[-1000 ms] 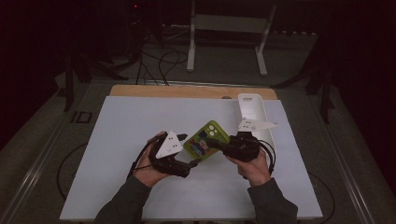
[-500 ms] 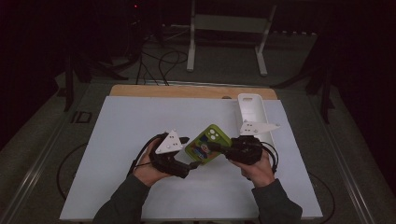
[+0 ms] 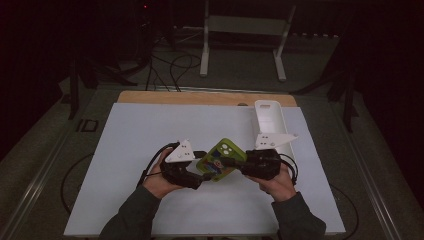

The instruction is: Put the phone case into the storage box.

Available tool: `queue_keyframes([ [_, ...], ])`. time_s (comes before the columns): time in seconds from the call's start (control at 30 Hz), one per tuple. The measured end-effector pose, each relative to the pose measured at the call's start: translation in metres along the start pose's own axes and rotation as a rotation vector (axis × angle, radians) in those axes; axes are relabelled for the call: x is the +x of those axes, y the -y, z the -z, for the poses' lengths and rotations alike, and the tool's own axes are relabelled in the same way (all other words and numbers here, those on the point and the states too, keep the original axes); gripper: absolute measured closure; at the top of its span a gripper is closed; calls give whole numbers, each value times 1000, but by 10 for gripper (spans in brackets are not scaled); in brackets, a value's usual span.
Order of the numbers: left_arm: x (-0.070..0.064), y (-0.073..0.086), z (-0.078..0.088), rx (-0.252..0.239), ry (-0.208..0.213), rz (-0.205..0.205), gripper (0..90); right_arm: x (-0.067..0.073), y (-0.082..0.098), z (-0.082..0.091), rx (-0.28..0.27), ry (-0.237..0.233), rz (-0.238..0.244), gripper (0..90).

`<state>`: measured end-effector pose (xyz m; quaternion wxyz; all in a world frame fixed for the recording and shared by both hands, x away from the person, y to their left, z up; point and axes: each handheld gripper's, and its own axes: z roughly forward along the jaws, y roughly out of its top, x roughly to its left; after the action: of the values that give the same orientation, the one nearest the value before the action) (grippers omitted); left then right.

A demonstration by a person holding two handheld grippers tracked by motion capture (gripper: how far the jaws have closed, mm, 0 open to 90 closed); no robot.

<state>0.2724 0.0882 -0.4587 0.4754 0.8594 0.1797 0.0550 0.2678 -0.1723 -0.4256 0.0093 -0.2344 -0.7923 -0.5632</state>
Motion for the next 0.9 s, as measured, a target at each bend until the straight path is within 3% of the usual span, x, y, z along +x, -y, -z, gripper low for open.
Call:
queue_keyframes([
  [0.4,2,1,2,-12,89,-5,459,4,-2,-1,1,-47,46,880],
  [0.9,4,2,1,-7,148,8,516,6,-1,1,9,-68,96,881],
])
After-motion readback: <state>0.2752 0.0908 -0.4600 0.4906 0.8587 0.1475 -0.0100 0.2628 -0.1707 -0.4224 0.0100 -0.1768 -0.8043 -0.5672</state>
